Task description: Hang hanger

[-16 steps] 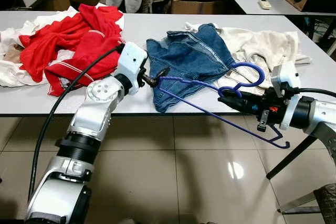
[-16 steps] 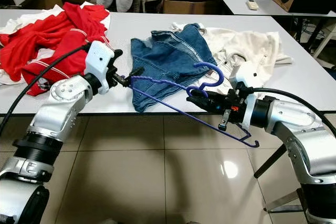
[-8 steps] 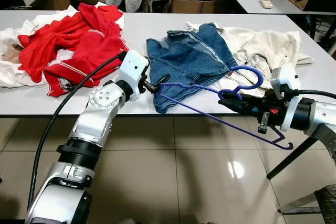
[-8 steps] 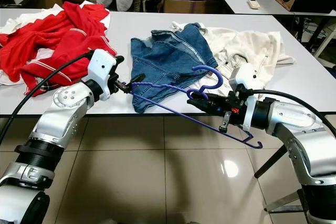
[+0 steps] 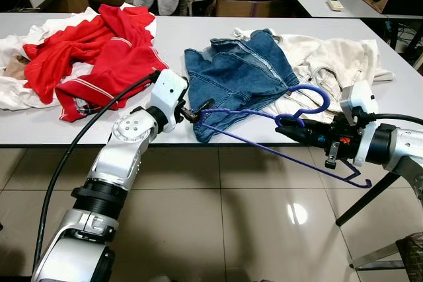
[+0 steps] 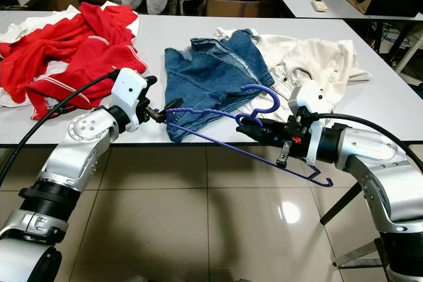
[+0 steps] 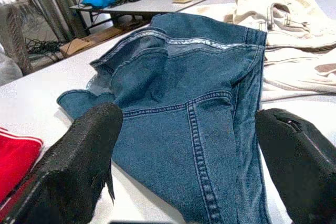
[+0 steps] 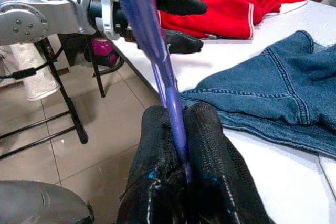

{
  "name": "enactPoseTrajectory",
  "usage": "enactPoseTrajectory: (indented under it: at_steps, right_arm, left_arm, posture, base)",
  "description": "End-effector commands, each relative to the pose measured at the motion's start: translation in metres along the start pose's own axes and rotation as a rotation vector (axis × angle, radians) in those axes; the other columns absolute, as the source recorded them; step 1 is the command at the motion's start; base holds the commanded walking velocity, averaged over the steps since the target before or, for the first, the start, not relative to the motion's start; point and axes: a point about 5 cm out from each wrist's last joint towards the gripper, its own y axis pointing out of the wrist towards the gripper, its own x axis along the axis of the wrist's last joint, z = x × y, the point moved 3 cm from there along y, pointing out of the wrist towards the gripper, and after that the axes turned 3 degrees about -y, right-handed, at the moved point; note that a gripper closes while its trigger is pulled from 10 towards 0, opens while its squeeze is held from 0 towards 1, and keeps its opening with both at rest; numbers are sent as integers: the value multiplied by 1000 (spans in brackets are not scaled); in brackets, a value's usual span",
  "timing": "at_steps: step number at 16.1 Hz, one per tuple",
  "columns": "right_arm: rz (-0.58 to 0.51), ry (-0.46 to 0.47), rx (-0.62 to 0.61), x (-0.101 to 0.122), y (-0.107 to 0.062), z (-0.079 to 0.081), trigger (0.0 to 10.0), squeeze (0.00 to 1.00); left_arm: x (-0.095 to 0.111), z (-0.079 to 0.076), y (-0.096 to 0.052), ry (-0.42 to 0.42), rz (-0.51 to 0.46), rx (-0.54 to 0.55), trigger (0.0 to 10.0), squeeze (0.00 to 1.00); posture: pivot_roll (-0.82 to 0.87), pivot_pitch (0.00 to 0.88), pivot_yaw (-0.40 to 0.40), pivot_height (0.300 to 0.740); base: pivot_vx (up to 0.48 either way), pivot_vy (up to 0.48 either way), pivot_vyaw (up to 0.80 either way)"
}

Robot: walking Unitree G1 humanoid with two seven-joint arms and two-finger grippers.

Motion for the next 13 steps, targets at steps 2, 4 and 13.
enactPoseTrajectory:
  at_steps: [2,4,13]
  right_arm:
    - [-104,-86,-65,28,-11,-13,10000,0]
    - [-104,-87,-72,29,-14,-14,10000,0]
    - [-93,-95,-93,27,-13,-15,10000,0]
  left_arm:
    - [-34,-5,-6,-18,132,-4,10000,0]
    - [-36,-4,-7,-20,141,-5,10000,0]
    - [-25,-6,-7,-72,66,-28,10000,0]
  posture:
    - [-131,0,6,740]
    - [-133,0,9,740]
    - [-131,0,13,740]
  base:
    - [0,0,0]
    - [0,0,0]
    - [0,0,0]
